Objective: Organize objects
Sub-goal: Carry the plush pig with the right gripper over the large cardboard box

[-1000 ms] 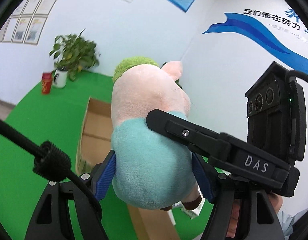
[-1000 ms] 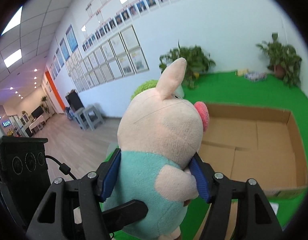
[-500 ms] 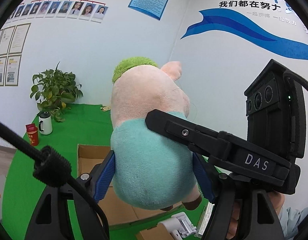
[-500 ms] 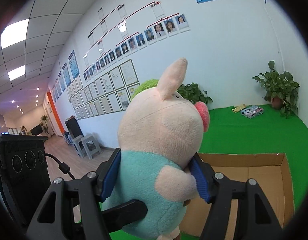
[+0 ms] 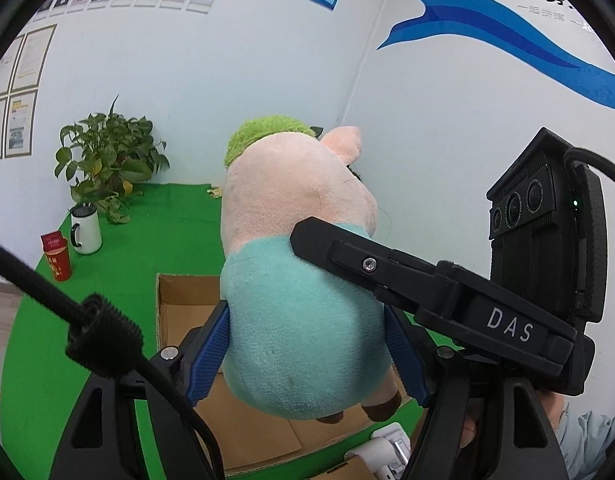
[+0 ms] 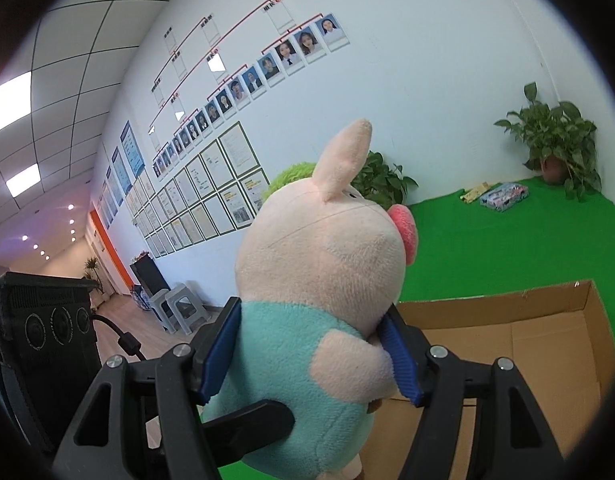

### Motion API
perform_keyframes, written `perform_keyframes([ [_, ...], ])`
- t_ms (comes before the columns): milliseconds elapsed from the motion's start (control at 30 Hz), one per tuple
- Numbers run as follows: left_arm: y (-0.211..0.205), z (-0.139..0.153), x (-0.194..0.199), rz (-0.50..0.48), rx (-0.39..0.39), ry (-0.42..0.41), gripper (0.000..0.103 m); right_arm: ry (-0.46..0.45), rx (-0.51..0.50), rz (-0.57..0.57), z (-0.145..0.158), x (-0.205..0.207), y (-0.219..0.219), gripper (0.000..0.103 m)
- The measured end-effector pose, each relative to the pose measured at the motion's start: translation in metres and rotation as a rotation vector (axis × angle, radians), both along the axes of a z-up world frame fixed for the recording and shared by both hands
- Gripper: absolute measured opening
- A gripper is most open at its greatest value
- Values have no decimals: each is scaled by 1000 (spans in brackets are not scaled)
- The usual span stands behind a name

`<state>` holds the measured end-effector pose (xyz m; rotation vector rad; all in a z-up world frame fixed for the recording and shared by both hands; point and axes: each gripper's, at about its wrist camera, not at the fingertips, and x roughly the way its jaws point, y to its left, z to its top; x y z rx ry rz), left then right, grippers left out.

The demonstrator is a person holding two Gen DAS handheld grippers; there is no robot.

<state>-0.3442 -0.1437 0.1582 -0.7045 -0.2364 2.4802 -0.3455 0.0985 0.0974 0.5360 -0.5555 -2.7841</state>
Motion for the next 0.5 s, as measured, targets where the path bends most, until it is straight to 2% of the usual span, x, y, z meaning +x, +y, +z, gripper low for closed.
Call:
perform_keyframes([
  [67,-2,-22,4,-2,2,-21,71,-18,-9,2,-10,-6,0,66],
  [333,-19,-110,-49,13,30,-159,71,-146,-21,12,-59,-28,-3,67],
  [500,-25,-169,-69,25,48,-263,71,-253,-44,15,-95,-41,-2,67],
])
